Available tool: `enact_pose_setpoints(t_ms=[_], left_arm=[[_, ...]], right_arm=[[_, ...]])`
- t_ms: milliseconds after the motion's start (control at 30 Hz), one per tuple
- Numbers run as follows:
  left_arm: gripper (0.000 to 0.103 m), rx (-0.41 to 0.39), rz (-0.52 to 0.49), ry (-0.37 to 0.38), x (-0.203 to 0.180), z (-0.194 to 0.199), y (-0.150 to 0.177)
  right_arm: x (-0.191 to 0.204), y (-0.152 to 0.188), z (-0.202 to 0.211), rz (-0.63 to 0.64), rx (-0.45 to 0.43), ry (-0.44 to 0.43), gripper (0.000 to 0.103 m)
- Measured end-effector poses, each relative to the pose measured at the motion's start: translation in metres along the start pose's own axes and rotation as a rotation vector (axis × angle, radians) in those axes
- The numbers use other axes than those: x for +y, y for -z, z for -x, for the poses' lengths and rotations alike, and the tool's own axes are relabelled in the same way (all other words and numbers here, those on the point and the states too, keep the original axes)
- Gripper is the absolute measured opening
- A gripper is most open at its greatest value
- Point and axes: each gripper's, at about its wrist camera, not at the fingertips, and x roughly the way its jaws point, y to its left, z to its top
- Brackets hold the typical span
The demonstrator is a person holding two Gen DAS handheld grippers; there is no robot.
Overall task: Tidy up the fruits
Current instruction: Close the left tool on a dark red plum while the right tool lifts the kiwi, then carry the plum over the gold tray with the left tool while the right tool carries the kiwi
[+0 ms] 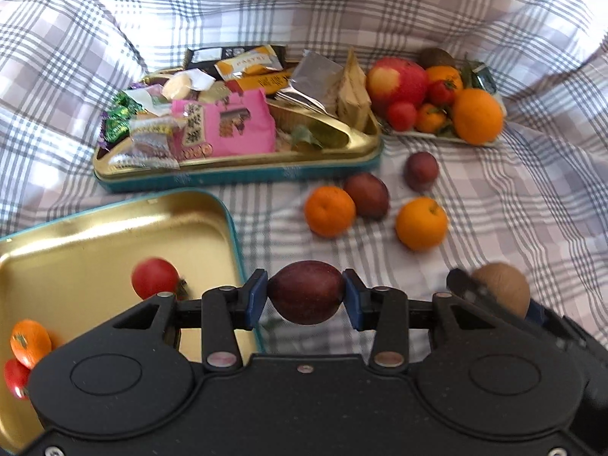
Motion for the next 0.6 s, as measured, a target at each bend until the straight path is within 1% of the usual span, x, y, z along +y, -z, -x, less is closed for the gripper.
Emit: enact_pose_setpoints(t_ms=[67, 133, 300, 433, 533, 600], left_arm=[[0.05, 0.005, -0.008, 0.006, -0.005, 0.002, 0.005], [0.05, 0.009, -0.016, 0.008, -0.01, 0.004, 0.01], [0.05, 0.025, -0.03, 0.007, -0.016, 0.013, 0.022], [0.05, 0.012, -0.015, -0.002, -0.013, 0.026, 0.027], [0.05, 0.01, -0.007, -0.03, -0.009, 0.038, 0.029], [0.05, -0.008, 0.003, -0.041, -0.004, 0.047, 0.03]], right_arm=[[-0.006, -0.002, 0.003, -0.035, 0.005, 0.015, 0.062], [-0.01, -0.004, 0.004, -0.05, 0.013, 0.035, 0.062], [-0.023, -0.003, 0.015, -0.081, 0.033, 0.054, 0.062], [-0.03, -0.001, 0.023, -0.076, 0.043, 0.083, 0.062], [-0.032, 0.001, 0.031, -0.06, 0.06, 0.111, 0.062], [-0.032, 0.002, 0.037, -0.05, 0.068, 0.122, 0.062]])
